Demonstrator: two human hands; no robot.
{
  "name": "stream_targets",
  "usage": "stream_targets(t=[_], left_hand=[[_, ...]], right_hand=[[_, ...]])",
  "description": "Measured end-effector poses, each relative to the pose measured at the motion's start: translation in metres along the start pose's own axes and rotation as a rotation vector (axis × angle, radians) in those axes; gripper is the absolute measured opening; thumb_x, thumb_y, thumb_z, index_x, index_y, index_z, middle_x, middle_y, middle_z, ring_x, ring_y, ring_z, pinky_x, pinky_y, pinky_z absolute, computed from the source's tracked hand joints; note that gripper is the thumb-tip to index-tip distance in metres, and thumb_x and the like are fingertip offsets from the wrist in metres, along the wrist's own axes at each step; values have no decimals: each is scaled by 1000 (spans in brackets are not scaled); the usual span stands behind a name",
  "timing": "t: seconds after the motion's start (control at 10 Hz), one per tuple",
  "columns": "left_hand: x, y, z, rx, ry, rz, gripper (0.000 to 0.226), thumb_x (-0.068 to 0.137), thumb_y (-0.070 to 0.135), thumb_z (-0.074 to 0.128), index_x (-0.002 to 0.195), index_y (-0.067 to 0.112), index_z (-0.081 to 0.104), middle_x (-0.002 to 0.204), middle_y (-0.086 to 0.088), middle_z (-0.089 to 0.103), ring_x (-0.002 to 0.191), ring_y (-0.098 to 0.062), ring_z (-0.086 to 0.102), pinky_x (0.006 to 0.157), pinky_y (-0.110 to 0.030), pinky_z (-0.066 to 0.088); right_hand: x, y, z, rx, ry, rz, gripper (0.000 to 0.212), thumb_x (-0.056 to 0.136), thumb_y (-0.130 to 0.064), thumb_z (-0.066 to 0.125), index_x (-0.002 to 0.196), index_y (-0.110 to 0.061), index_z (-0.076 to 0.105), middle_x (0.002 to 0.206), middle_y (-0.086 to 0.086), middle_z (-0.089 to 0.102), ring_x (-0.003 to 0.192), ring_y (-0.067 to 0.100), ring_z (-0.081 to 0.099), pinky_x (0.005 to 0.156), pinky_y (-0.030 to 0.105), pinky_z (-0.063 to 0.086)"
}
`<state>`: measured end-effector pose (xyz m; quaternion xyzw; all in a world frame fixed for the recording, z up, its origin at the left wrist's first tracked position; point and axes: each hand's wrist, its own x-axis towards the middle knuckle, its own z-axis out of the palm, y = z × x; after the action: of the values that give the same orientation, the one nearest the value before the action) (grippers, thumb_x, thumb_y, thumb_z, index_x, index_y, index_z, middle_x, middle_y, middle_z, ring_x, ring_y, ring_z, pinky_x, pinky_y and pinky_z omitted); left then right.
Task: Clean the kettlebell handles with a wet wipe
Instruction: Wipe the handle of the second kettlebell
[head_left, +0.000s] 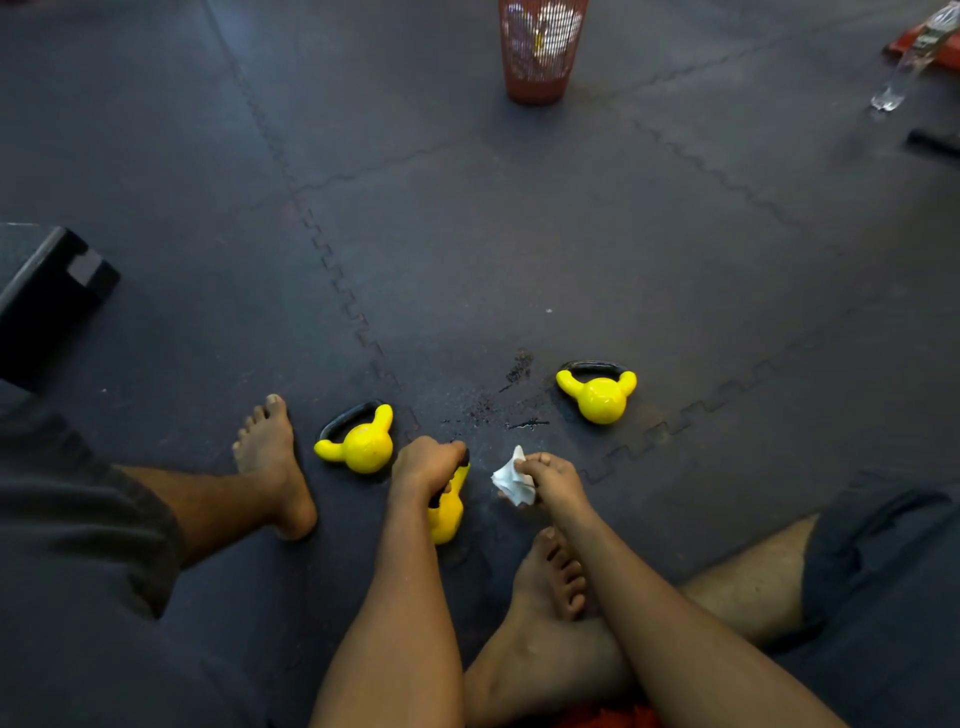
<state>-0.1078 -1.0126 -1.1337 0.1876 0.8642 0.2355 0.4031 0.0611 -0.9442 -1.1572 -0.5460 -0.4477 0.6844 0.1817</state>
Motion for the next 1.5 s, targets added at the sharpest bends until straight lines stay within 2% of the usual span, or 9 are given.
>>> stream_targets(t=[0.1, 0.3, 0.4, 0.8, 1.0, 1.1, 1.2, 1.4, 1.5], left_hand=[[-94, 52, -24, 69, -63, 43, 36, 62, 46, 59, 54, 11, 55, 49, -8, 54, 54, -24, 51, 59, -28, 41], [-40, 41, -15, 50, -110, 222, 53, 74, 59, 71, 55, 14, 50, 48, -6, 54, 41, -18, 48, 48, -26, 35], [-30, 31, -6, 40, -173, 304, 49, 80, 54, 69, 58, 15, 48, 51, -10, 58, 46, -17, 52, 58, -30, 43], [3, 3, -25, -157, -190, 234, 22, 99, 25, 53, 95, 6, 63, 73, -6, 57, 70, -19, 49, 63, -27, 41], [3, -3, -15, -268, -74, 219, 26, 99, 31, 50, 85, 10, 58, 70, -4, 50, 65, -12, 45, 58, -21, 36], [2, -8, -15, -293, -61, 238, 33, 98, 37, 52, 75, 13, 56, 67, -2, 49, 64, -12, 45, 57, -22, 35], [-1, -16, -14, -305, -73, 281, 37, 96, 36, 55, 65, 18, 51, 64, -2, 48, 62, -11, 44, 60, -25, 35], [4, -23, -13, -328, -98, 300, 34, 95, 34, 57, 67, 17, 51, 62, -2, 47, 61, -13, 43, 61, -29, 34], [4, -24, -12, -330, -94, 296, 33, 95, 34, 57, 68, 17, 53, 63, -1, 49, 62, -13, 45, 62, -29, 36]], right_hand=[[0, -4, -1, 108, 62, 19, 20, 91, -11, 62, 74, 1, 59, 62, 18, 62, 44, 19, 62, 42, 21, 47], [10, -2, -12, 194, 256, -34, 30, 88, -28, 68, 79, -2, 57, 66, 23, 64, 48, 26, 60, 47, 27, 47], [14, -4, -18, 226, 308, -20, 21, 87, -22, 68, 81, -5, 57, 68, 21, 63, 43, 24, 58, 44, 24, 43], [23, 2, 6, -18, 156, -18, 41, 76, -7, 77, 97, -14, 42, 88, 13, 62, 58, 23, 58, 54, 30, 48], [30, 8, 7, -258, 172, -82, 17, 73, -30, 65, 75, -18, 53, 74, 9, 62, 71, 27, 60, 67, 46, 52], [27, 1, 5, -378, 183, -102, 21, 78, -34, 63, 74, -14, 59, 74, 7, 62, 78, 28, 60, 69, 40, 48], [19, -9, 5, -512, 211, -114, 14, 89, -21, 62, 88, -9, 70, 83, 10, 64, 84, 25, 58, 65, 27, 34], [7, -19, 39, -445, 52, -212, 20, 90, -14, 56, 104, -15, 70, 90, 4, 70, 83, 18, 62, 69, 27, 46], [3, -10, 46, -457, 23, -215, 16, 91, -12, 53, 93, -15, 69, 78, 5, 65, 75, 20, 58, 63, 29, 42]])
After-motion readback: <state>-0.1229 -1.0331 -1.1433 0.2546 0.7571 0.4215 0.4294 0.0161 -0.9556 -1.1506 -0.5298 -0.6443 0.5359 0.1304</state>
